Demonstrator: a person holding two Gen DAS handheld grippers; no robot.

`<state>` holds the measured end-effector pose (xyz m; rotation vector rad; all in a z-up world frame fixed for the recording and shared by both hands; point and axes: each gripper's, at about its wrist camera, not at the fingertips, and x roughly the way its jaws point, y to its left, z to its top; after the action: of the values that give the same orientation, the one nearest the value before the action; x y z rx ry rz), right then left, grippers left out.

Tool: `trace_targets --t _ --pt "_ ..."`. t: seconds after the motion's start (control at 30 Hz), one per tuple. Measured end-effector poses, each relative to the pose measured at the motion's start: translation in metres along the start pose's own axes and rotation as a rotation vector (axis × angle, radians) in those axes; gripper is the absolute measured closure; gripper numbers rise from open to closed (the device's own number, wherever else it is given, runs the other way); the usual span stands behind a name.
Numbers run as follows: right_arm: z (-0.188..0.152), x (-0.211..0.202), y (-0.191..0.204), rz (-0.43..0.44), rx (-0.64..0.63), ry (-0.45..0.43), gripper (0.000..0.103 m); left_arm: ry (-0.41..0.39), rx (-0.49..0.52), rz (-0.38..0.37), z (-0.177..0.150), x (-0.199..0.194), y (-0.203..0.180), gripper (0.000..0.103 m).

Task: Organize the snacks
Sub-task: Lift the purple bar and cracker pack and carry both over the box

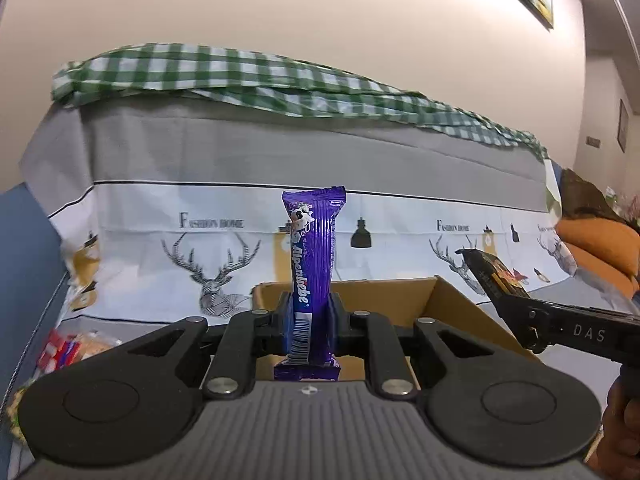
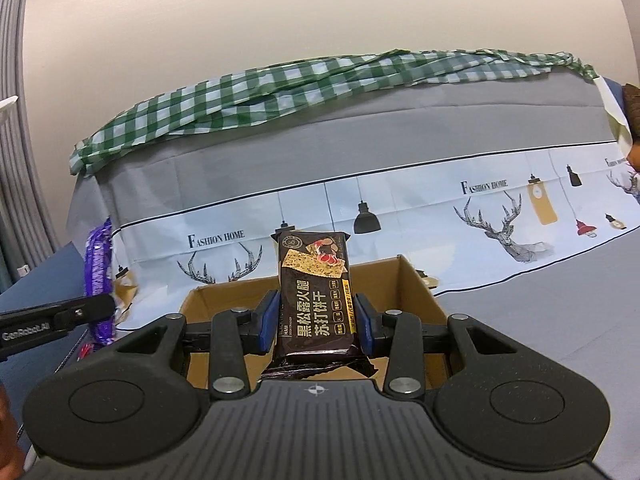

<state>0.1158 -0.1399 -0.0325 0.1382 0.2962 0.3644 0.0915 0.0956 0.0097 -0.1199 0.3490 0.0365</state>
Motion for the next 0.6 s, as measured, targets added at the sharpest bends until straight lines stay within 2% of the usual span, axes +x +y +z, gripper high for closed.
trace_targets --t 0.6 --pt "0.001 0.008 0.006 -0.075 -0.003 -0.002 0.062 0.023 0.039 -0.092 -0.01 0.014 -0.028 0.085"
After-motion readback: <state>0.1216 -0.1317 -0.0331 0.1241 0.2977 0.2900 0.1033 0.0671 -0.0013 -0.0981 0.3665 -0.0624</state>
